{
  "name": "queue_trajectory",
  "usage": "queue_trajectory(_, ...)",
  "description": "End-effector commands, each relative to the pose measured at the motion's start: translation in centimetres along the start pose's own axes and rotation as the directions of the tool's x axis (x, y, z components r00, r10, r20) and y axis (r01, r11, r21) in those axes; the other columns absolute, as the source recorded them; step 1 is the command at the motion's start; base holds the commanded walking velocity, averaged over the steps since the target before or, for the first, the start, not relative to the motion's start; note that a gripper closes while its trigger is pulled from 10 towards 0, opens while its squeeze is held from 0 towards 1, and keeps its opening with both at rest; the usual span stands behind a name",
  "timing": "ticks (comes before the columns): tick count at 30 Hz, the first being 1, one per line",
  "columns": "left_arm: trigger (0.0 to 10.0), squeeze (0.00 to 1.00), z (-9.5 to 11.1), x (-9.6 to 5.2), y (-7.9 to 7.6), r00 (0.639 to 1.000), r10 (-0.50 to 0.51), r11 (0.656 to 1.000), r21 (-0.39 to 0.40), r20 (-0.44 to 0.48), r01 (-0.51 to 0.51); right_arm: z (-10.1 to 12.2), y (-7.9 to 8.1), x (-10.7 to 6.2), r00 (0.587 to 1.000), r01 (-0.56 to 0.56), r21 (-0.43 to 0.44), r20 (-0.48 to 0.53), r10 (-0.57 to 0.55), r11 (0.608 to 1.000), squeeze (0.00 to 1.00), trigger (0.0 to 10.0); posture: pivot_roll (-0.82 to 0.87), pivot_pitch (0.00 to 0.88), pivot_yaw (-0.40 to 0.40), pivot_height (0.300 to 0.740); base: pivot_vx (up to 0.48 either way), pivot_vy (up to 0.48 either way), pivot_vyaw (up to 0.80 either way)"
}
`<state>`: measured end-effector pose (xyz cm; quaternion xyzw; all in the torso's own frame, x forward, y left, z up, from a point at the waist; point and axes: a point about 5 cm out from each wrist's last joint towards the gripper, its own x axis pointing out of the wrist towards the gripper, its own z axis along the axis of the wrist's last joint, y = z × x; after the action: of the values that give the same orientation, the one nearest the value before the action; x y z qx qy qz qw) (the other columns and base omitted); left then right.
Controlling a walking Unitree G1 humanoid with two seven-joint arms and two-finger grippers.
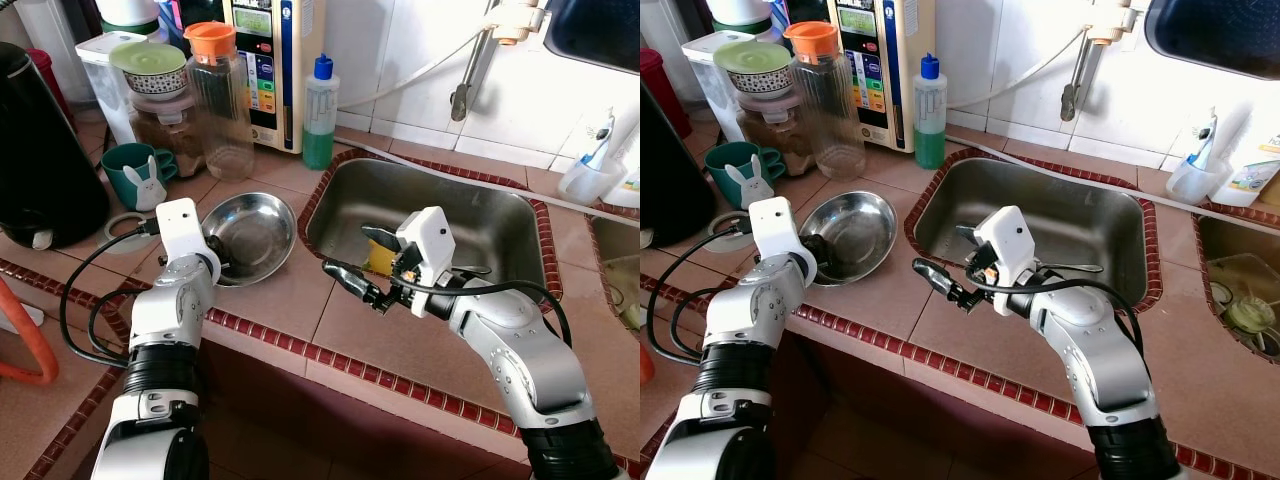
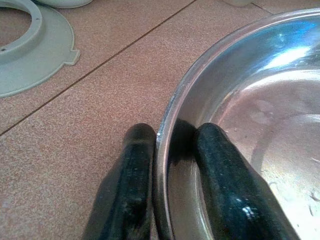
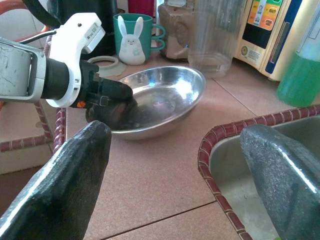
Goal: Kitchen organization
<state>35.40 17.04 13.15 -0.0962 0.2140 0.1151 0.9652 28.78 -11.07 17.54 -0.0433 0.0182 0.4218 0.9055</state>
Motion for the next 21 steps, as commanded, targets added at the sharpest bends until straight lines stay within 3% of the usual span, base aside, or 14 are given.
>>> queue_trajectory(1,0.0,0.00,-0.1,0.0,-0.2,1.000,0.001,1.000,-0.001,-0.020,-0.001,0.2,-0.3,0.1,1.000,0.012,-0.015,-0.003,-0.013,1.000,0.00,10.0,0.17,0.000,0.004,0.740,0.000,0.000,0.00)
queue_trajectory(10,0.0,0.00,1.1,-0.1,0.5,0.995,0.047,0.999,-0.031,0.086,-0.045,0.1,-0.4,0.1,1.000,0.025,-0.013,0.000,-0.025,1.000,0.00,10.0,0.17,0.000,-0.002,0.740,0.000,0.000,0.00)
queue_trajectory(21,0.0,0.00,2.3,-0.5,-0.1,0.974,0.005,0.996,-0.085,0.225,0.014,0.3,-0.9,0.3,0.999,0.051,-0.009,0.010,-0.051,0.999,0.00,10.0,0.17,0.000,-0.009,0.740,0.000,0.000,0.00)
